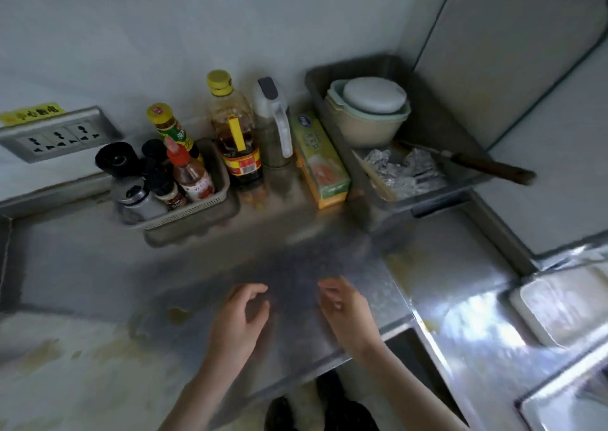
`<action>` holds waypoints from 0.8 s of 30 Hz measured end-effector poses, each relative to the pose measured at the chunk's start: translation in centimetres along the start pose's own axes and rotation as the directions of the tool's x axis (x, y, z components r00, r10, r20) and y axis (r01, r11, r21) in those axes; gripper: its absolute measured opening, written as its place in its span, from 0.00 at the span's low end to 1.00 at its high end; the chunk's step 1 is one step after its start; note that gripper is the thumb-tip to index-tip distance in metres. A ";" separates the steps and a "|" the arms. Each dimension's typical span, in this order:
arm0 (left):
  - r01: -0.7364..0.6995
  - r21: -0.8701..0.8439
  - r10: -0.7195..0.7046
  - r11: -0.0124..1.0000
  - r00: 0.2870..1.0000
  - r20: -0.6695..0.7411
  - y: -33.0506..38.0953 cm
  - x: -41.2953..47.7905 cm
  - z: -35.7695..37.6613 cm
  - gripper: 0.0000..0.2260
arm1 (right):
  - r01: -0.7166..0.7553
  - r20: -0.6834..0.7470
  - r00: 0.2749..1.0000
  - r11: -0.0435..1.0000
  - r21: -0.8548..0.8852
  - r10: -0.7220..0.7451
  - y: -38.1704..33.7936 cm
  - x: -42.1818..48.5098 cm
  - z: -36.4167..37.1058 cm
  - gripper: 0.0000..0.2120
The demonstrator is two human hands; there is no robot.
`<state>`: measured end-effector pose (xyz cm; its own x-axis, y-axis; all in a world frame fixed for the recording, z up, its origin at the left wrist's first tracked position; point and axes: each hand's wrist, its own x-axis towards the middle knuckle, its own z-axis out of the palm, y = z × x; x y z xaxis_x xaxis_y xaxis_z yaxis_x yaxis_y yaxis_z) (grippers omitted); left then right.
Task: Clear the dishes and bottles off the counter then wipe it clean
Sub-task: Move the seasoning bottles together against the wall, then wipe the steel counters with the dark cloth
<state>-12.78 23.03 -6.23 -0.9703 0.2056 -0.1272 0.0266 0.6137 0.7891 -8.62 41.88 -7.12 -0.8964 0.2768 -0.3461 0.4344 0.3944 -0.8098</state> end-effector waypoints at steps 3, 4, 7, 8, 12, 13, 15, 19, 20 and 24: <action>-0.011 -0.050 0.016 0.999 0.996 0.084 0.9 -2.2 0.5 0.06 | -0.045 -0.120 0.991 0.997 0.064 0.053 1.3 -4.2 -1.7 0.16; -0.027 -0.057 0.034 0.998 0.991 0.129 1.4 -2.8 1.0 0.08 | -0.070 -0.158 0.984 0.993 0.096 0.084 1.6 -5.5 -2.3 0.16; -0.079 -0.067 0.096 0.995 0.950 0.298 4.0 -4.7 3.0 0.11 | -0.159 -0.275 0.940 0.973 0.169 0.201 2.2 -10.1 -4.1 0.13; -0.112 -0.068 0.129 0.991 0.928 0.351 5.1 -5.4 3.9 0.11 | -0.181 -0.326 0.916 0.966 0.183 0.234 2.5 -11.7 -4.7 0.14; -0.246 -0.111 0.267 0.963 0.803 0.533 10.0 -8.6 8.0 0.12 | -0.210 -0.522 0.779 0.929 0.305 0.348 4.9 -18.7 -7.2 0.11; -0.271 -0.123 0.291 0.955 0.766 0.574 11.3 -9.4 9.0 0.13 | -0.210 -0.551 0.745 0.917 0.340 0.375 5.7 -20.4 -7.9 0.09; -0.333 -0.148 0.347 0.931 0.690 0.635 13.9 -10.7 11.0 0.13 | -0.207 -0.604 0.678 0.897 0.390 0.419 7.1 -23.5 -9.4 0.07; -0.409 -0.207 0.435 0.889 0.609 0.663 20.5 -10.9 14.6 0.15 | -0.190 -0.653 0.593 0.870 0.455 0.471 9.4 -26.9 -13.7 0.06; -0.424 -0.208 0.448 0.881 0.610 0.653 22.2 -10.5 15.3 0.17 | -0.190 -0.658 0.589 0.872 0.452 0.469 9.9 -27.3 -14.9 0.06; -0.495 -0.212 0.504 0.843 0.588 0.633 28.2 -9.1 18.2 0.17 | -0.214 -0.682 0.557 0.875 0.435 0.475 12.9 -28.2 -20.1 0.09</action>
<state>1.19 52.32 6.21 -0.4047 0.9127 -0.0573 0.4518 0.2540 0.8552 24.02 56.73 1.73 -0.2332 0.9387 -0.2540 0.5334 -0.0949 -0.8405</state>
